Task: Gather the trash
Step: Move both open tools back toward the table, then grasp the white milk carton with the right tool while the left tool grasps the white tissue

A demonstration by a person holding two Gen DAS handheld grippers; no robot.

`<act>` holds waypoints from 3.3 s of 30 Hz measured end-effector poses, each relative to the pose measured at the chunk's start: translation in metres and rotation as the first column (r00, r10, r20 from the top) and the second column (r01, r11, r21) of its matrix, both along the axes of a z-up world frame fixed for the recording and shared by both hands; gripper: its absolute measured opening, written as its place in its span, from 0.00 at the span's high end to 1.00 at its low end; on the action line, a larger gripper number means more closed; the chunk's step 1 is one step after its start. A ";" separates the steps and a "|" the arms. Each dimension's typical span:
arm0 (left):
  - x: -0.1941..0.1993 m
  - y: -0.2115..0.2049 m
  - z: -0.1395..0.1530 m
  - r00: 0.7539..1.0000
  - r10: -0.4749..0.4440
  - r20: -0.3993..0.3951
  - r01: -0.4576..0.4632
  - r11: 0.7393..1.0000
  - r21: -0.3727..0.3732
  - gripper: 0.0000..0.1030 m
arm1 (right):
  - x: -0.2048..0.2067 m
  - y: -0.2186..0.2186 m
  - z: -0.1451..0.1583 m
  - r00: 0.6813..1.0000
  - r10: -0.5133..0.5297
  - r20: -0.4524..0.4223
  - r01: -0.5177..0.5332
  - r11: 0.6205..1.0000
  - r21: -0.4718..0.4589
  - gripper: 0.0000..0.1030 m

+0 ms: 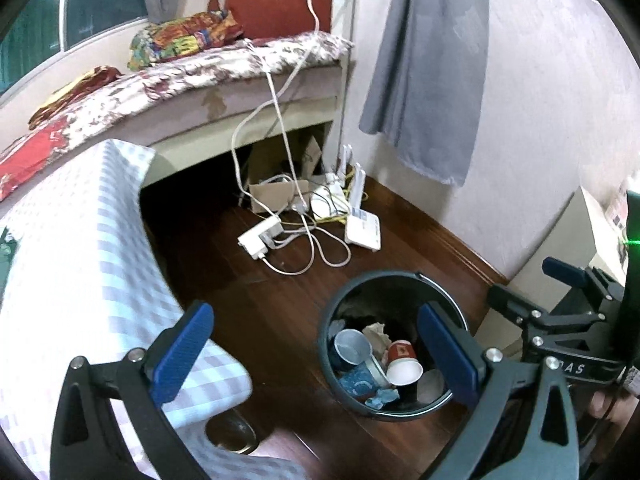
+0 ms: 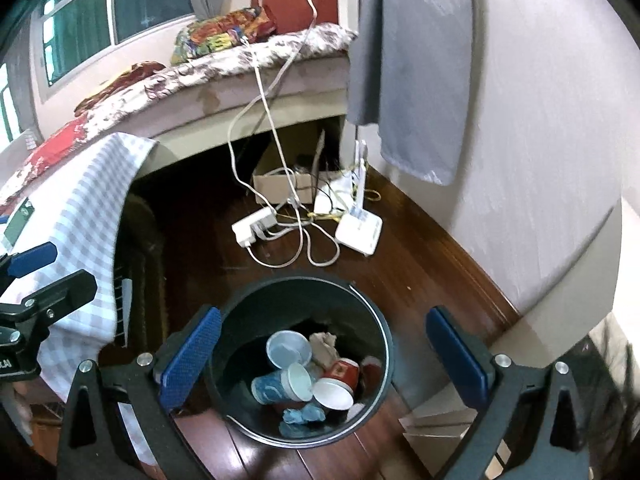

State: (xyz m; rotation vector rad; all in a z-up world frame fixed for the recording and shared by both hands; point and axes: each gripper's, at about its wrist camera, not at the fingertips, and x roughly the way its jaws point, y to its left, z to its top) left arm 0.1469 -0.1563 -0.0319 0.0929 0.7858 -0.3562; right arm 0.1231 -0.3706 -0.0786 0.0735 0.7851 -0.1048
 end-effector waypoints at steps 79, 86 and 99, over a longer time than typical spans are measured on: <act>0.026 0.469 -0.017 0.777 0.624 -0.084 -0.629 0.772 -0.091 0.23 | 0.146 0.534 0.027 0.746 0.656 -0.115 -0.663 0.748 -0.030 0.31; 0.030 0.480 -0.024 0.767 0.627 -0.137 -0.641 0.755 -0.140 0.65 | 0.150 0.528 0.022 0.736 0.668 -0.111 -0.673 0.740 -0.001 0.35; 0.000 0.469 0.012 0.742 0.670 0.010 -0.659 0.732 -0.170 0.68 | 0.126 0.471 0.041 0.746 0.666 -0.004 -0.666 0.746 -0.009 0.44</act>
